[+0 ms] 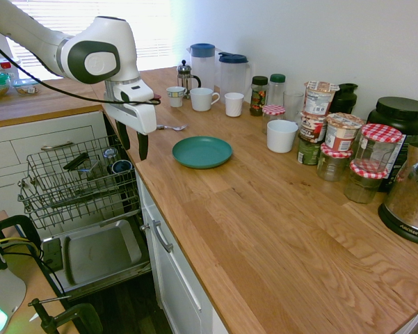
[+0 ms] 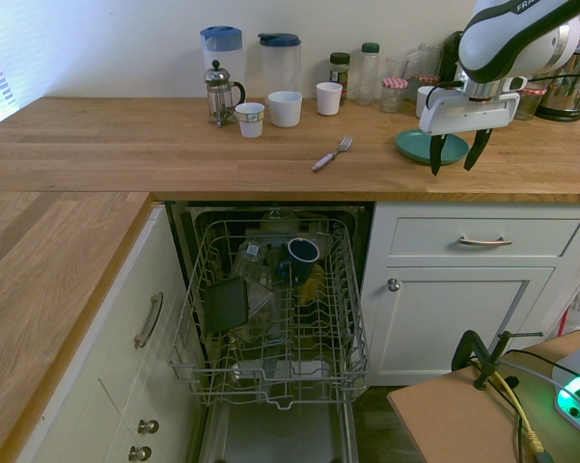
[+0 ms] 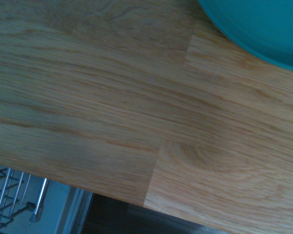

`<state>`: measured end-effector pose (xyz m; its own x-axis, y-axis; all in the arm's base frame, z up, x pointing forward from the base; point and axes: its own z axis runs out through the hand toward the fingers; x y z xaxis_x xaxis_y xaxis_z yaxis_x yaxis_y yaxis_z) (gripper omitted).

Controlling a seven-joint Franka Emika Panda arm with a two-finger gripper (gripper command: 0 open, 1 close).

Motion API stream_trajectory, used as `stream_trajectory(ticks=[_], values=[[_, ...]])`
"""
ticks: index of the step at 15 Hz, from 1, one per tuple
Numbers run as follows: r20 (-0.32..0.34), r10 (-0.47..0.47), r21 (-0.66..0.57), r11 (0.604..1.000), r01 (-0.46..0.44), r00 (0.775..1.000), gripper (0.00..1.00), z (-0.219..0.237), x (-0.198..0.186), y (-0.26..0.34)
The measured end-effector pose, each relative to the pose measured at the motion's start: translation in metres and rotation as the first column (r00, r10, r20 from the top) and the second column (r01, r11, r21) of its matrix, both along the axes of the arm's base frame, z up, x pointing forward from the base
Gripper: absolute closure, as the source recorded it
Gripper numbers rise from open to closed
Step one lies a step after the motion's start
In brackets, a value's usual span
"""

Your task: Put the fork in the dishwasher

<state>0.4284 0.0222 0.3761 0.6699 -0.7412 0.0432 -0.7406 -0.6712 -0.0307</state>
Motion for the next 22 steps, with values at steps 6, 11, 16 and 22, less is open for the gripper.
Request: stream_trajectory(ticks=[6, 11, 16, 22], values=[[0.019, -0.073, 0.047, 0.996, 0.072, 0.997, 0.0, 0.008, 0.009, 0.021], [0.059, -0.25, 0.071, 0.967, 0.246, 0.966, 0.0, 0.03, 0.055, 0.104], [0.086, -0.425, 0.084, 0.904, 0.419, 0.901, 0.0, 0.023, 0.123, 0.155], [0.109, -0.584, 0.098, 0.812, 0.576, 0.804, 0.0, -0.006, 0.194, 0.17]])
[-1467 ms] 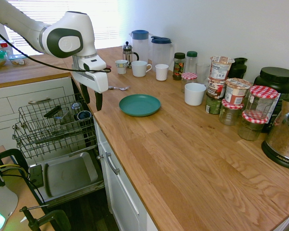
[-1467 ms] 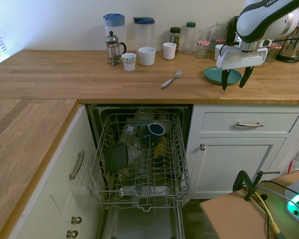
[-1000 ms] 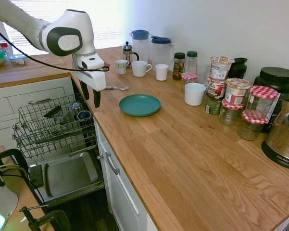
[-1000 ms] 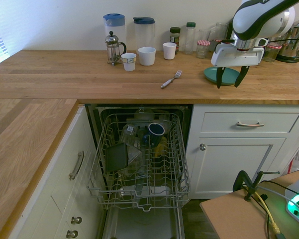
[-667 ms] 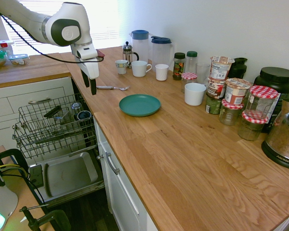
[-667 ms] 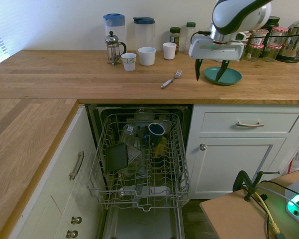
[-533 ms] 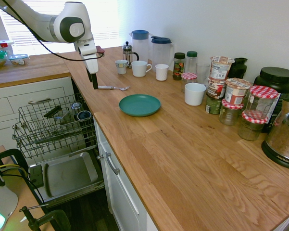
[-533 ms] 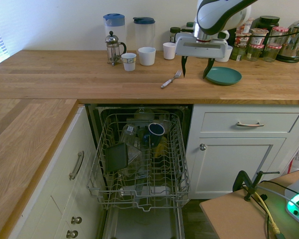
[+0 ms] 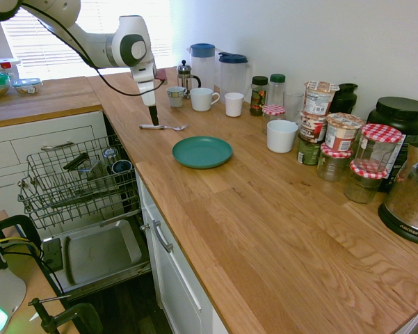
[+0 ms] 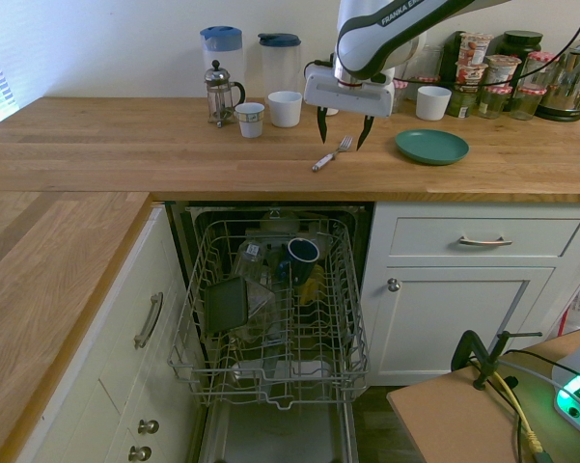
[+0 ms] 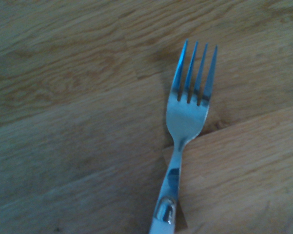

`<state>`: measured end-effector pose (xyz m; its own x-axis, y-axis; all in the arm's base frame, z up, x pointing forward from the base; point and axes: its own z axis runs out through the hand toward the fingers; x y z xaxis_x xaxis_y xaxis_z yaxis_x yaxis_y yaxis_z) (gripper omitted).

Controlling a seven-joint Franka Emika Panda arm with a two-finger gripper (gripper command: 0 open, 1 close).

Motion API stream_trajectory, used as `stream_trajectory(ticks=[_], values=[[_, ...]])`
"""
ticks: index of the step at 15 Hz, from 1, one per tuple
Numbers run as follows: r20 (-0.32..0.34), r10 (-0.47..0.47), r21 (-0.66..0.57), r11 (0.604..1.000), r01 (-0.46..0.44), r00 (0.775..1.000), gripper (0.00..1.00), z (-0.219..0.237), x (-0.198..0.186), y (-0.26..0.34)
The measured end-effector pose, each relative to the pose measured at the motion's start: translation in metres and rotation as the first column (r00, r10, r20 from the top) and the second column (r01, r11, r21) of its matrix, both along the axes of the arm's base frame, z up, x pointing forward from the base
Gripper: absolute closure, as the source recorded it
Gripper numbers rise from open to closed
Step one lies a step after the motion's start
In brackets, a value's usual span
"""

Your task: Put the fork in the dishwasher

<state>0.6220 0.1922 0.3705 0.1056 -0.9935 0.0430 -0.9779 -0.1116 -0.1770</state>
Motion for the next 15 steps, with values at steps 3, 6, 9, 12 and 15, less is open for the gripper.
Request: stream_trajectory(ticks=[3, 6, 9, 12, 15], values=[[0.003, -0.087, -0.013, 0.996, 0.087, 0.996, 0.0, -0.017, 0.017, -0.002], [-0.002, -0.116, -0.032, 0.993, 0.115, 0.993, 0.0, -0.029, 0.021, 0.004], [-0.015, -0.113, -0.04, 0.993, 0.113, 0.993, 0.0, -0.029, 0.021, 0.009], [-0.029, -0.118, -0.05, 0.992, 0.117, 0.993, 0.0, -0.031, 0.022, 0.007], [-0.036, -0.12, -0.054, 0.992, 0.118, 0.992, 1.0, -0.034, 0.024, 0.006]])
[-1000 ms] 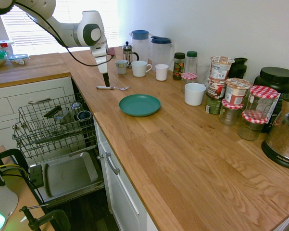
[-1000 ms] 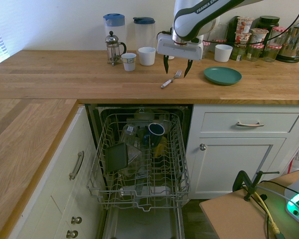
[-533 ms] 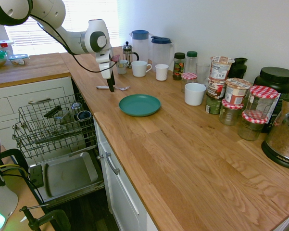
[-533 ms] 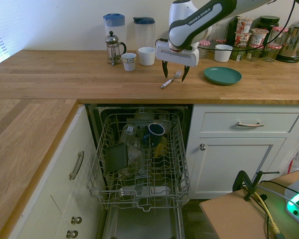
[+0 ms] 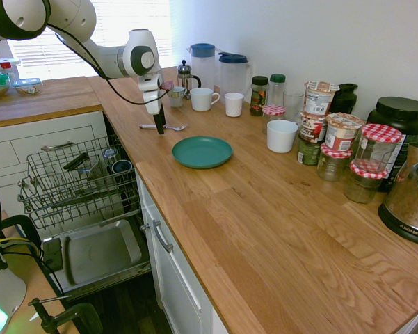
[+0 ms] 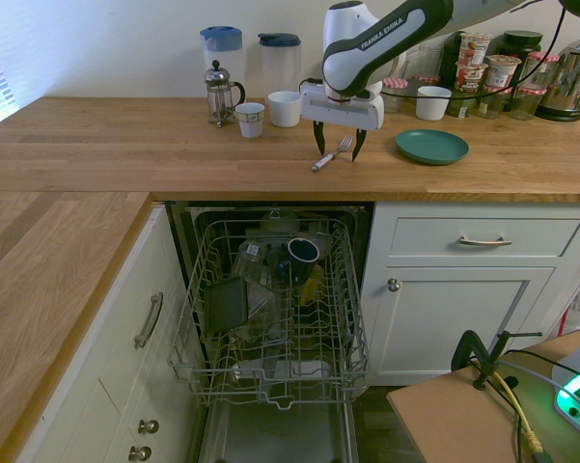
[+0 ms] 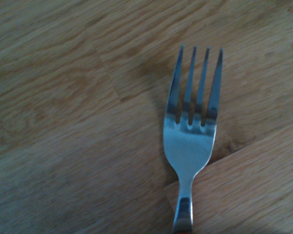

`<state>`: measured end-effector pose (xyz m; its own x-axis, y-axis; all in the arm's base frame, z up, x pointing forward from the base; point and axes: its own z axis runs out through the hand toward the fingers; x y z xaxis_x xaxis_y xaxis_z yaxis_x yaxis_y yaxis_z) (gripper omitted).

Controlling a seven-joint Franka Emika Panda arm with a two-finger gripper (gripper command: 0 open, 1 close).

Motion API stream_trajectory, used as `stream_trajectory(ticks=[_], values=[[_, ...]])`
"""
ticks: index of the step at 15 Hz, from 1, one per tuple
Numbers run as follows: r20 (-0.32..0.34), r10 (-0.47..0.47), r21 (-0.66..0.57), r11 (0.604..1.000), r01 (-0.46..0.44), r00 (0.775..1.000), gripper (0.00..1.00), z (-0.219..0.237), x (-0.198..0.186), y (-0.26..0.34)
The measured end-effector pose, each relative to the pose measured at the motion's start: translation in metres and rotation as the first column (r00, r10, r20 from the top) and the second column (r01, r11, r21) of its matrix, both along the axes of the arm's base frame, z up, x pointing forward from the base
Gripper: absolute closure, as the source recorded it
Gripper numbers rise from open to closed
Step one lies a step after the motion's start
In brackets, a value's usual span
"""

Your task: Put the fork in the dishwasher

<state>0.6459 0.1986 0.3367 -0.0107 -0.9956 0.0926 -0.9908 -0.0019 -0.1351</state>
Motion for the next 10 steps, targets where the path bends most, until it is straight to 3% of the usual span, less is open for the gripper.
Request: stream_trajectory(ticks=[10], values=[[-0.003, 0.007, 0.004, 1.0, -0.007, 1.0, 1.0, -0.0011, 0.0054, -0.0022]])
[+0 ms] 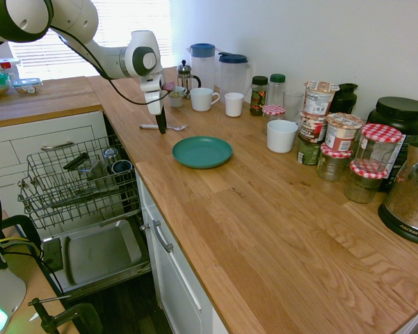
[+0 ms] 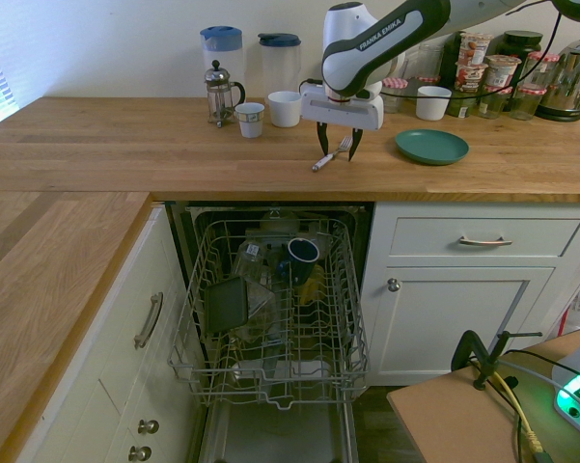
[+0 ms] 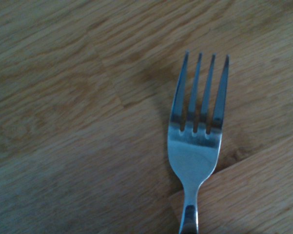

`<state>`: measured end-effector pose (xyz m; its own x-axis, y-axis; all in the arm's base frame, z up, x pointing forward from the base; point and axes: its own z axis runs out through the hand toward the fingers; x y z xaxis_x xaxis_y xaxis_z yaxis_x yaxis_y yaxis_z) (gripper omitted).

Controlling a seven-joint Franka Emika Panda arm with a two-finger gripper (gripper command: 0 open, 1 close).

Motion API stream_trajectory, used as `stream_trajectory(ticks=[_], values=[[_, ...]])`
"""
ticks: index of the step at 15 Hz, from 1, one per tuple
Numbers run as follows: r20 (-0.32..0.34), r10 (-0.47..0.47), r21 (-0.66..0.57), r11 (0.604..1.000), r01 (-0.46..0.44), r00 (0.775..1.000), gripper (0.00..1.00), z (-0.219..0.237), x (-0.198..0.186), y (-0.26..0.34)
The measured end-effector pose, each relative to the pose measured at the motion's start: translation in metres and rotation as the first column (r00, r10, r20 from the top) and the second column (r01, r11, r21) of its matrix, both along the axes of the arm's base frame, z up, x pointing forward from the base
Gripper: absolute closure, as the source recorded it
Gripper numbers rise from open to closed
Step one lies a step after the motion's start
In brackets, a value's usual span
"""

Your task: Put the fork in the dishwasher

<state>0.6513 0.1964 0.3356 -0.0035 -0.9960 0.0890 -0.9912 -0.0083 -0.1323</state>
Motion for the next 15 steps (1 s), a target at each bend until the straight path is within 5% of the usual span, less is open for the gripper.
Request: stream_trajectory(ticks=[15], values=[[-0.007, 0.075, 0.066, 0.995, -0.075, 0.997, 1.0, 0.002, 0.009, -0.02]])
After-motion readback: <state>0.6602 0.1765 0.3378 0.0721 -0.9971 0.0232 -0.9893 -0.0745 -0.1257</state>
